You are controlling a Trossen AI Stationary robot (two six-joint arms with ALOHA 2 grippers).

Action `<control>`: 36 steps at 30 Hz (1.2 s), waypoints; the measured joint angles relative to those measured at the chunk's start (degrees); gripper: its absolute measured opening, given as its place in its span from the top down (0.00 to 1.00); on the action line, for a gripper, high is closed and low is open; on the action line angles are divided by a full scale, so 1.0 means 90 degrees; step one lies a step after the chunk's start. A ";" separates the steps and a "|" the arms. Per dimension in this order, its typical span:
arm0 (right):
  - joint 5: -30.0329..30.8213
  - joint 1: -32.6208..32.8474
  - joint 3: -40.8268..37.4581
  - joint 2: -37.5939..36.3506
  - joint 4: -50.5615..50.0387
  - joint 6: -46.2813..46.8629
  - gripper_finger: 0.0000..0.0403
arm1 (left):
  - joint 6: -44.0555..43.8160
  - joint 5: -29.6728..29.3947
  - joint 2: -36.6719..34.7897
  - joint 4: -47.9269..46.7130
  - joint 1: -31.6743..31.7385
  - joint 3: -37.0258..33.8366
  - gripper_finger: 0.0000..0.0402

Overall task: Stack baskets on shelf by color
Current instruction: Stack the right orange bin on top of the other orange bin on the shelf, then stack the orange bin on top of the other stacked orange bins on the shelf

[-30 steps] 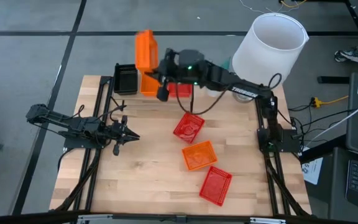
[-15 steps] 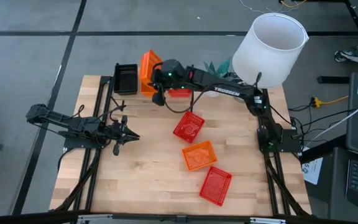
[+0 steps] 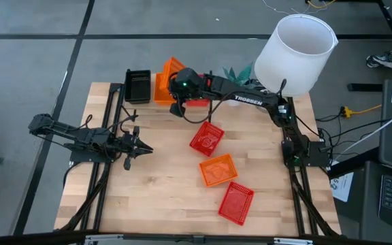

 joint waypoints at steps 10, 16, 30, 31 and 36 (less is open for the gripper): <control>-0.0254 0.0009 0.0000 0.0000 -0.0012 -0.0062 0.96 | 0.0000 0.0000 0.0000 0.0000 0.0002 0.0000 0.90; -0.0254 0.0007 0.0000 0.0000 -0.0009 -0.0177 0.86 | 0.0000 0.0000 0.0000 0.0000 0.0002 0.0000 0.90; -0.0253 0.0153 0.0595 0.0005 -0.0135 0.0162 0.67 | 0.0000 0.0000 0.0000 -0.0002 0.0002 0.0000 0.90; -0.0300 0.0220 0.0798 -0.0009 -0.0520 0.0346 0.67 | -0.0001 0.0000 0.0000 -0.0002 0.0002 0.0000 0.90; -0.1217 0.0701 0.0530 -0.0495 -0.2524 0.1846 0.67 | 0.0000 0.0000 0.0005 -0.0012 0.0002 0.0000 0.90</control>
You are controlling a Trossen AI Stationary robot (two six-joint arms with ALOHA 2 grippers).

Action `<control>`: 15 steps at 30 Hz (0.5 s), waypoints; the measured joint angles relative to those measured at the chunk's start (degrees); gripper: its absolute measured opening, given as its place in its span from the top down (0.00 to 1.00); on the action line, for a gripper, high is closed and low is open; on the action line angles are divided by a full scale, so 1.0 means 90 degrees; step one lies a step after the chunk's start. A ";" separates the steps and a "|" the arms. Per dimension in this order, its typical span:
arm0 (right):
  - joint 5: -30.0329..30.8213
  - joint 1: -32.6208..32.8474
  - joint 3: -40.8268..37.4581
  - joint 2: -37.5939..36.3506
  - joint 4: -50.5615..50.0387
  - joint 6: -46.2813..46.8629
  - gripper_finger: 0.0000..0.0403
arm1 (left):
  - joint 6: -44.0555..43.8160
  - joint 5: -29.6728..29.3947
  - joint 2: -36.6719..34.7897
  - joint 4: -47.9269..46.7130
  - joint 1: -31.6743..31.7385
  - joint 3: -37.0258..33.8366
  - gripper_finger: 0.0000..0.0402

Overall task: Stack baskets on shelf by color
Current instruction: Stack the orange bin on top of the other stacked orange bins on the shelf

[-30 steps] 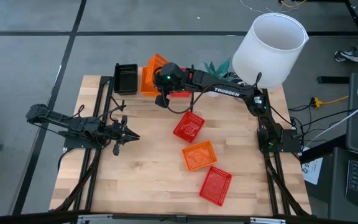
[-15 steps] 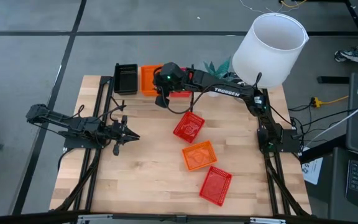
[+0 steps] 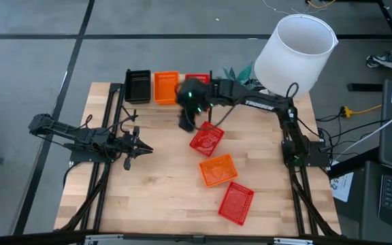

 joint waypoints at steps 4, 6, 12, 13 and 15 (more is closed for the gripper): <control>0.0041 0.0771 -0.0110 -0.0001 -0.1670 0.0738 0.67 | 0.0000 0.0000 0.0000 0.0000 0.0000 0.0000 0.90; 0.0289 0.1286 -0.0387 -0.0003 -0.1771 0.1132 0.67 | 0.0000 0.0000 0.0000 0.0002 -0.0001 0.0001 0.90; 0.1552 0.2612 -0.1436 -0.0005 -0.0829 0.3183 0.67 | 0.0000 0.0000 0.0000 0.0010 -0.0001 0.0002 0.90; 0.1585 0.2749 -0.1612 0.0014 -0.0757 0.3789 0.67 | -0.0001 0.0000 0.0000 0.0010 0.0000 0.0002 0.90; 0.1673 0.2961 -0.1987 0.0015 -0.0487 0.5003 0.67 | -0.0002 0.0000 0.0000 0.0010 -0.0002 0.0002 0.90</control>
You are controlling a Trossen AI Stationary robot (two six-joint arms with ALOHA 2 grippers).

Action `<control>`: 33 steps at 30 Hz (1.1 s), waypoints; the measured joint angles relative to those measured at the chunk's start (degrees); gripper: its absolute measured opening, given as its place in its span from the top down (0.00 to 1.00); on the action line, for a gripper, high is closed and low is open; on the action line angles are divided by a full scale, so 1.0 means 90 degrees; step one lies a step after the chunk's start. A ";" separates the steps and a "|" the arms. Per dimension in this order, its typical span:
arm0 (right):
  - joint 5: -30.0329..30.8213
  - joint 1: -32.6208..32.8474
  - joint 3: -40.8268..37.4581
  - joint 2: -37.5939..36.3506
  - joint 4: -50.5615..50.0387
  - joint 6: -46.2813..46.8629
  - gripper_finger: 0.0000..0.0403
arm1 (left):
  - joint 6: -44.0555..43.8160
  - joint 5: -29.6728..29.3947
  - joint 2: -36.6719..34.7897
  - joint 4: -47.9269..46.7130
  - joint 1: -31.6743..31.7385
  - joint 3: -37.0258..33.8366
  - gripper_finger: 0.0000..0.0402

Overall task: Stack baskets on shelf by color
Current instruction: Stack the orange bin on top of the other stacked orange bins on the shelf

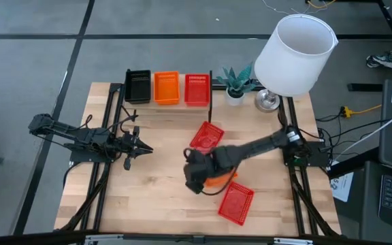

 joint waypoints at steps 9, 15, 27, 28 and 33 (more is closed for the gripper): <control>0.0465 0.0408 -0.1420 -0.0004 0.1280 0.2431 0.67 | 0.0002 0.0000 0.0000 0.0002 0.0002 0.0000 0.90; 0.0506 0.0425 -0.1832 -0.0007 0.1604 0.2663 0.67 | 0.0002 0.0000 0.0000 0.0002 0.0001 0.0000 0.90; 0.0613 0.0427 -0.1960 0.0292 0.1617 0.3008 0.67 | 0.0002 0.0000 0.0000 0.0006 0.0002 0.0000 0.90; 0.0555 0.0427 -0.1960 0.0368 0.1660 0.3012 0.67 | 0.0002 0.0000 0.0000 0.0019 0.0002 0.0000 0.90; 0.0434 0.0425 -0.1965 0.0638 0.1851 0.3013 0.69 | 0.0002 0.0000 0.0000 0.0022 0.0002 0.0002 0.90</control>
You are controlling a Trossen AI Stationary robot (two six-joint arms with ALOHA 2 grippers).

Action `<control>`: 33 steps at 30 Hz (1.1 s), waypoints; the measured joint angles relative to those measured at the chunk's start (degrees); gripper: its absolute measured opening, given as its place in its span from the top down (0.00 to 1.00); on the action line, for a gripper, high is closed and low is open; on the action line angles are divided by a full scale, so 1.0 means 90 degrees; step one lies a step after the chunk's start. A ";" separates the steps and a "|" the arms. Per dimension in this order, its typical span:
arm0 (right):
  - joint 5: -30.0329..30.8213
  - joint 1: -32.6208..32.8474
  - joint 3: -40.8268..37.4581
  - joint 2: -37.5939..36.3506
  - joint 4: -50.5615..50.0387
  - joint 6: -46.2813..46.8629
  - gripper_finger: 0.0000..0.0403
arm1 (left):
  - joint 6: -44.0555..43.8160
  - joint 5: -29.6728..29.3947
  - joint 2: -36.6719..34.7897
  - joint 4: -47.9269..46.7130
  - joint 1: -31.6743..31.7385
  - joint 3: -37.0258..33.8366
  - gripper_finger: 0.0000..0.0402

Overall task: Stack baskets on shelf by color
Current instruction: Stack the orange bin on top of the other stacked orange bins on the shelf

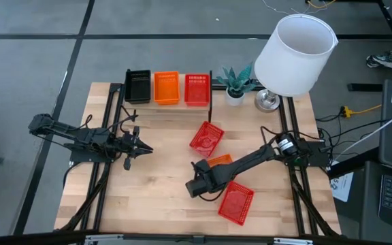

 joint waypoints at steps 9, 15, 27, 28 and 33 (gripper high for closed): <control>0.0081 0.0266 0.0723 -0.0010 0.0364 -0.0776 0.98 | 0.0002 -0.0001 0.0000 0.0000 -0.0001 0.0000 0.90; 0.0608 0.0547 0.2232 -0.0010 0.0162 -0.2416 1.00 | 0.0002 0.0000 0.0000 0.0002 0.0000 0.0000 0.90; 0.1942 -0.0570 0.4150 -0.0459 0.1053 -0.9424 1.00 | 0.0002 -0.0001 0.0000 0.0002 -0.0001 0.0000 0.90; 0.1590 -0.0853 0.4210 -0.0498 0.1030 -0.9650 1.00 | 0.0002 -0.0002 0.0000 0.0000 0.0000 0.0000 0.90; -0.0144 -0.2372 0.4215 -0.0594 0.1124 -1.0555 1.00 | 0.0052 -0.0002 0.0000 0.0002 -0.0001 0.0000 0.90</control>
